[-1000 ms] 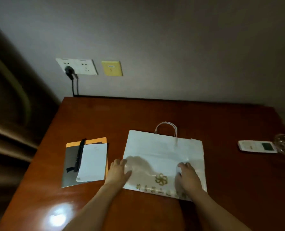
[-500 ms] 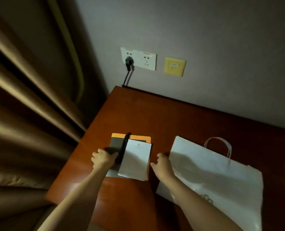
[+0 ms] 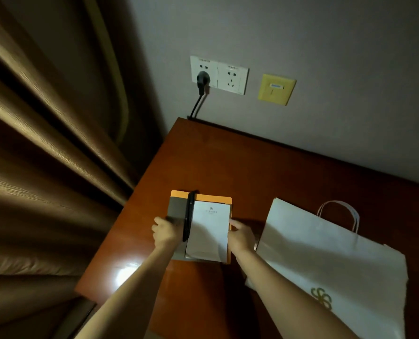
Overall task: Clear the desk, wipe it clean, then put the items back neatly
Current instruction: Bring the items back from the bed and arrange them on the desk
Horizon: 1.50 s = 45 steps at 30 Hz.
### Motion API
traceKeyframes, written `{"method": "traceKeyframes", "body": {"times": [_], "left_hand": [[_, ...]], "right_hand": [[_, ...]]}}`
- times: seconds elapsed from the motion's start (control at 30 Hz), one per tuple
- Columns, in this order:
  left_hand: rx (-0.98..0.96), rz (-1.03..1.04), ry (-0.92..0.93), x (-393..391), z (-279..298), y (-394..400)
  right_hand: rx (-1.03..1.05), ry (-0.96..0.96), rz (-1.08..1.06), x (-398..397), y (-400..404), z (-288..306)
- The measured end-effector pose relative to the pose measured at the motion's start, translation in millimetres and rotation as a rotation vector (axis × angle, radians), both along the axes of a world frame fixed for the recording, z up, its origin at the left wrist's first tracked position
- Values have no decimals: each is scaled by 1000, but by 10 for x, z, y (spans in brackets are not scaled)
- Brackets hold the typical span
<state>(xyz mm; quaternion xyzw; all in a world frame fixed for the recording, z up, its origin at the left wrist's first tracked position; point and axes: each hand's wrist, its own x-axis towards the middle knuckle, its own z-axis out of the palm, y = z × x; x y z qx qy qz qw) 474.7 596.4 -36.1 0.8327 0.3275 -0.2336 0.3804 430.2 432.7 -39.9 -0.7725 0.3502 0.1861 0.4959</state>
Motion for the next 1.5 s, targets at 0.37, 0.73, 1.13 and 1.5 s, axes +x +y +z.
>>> {"method": "traceKeyframes", "body": {"times": [0.37,0.73,1.13,1.5], "left_hand": [[-154,45,-119,-209,-25,109],[-180,-138,-202,-227,290,-132],[-228,-466,-225,-384,603,-1594],[-151,-450,-293,-143,1054,-1494]], "right_hand": [[-93,121,-76,117,127,-8],[84,4,-293,-126,-149,241],[128,-82,-593,-889,-1485,498],[237,-314,-567,-674,-1456,955]]}}
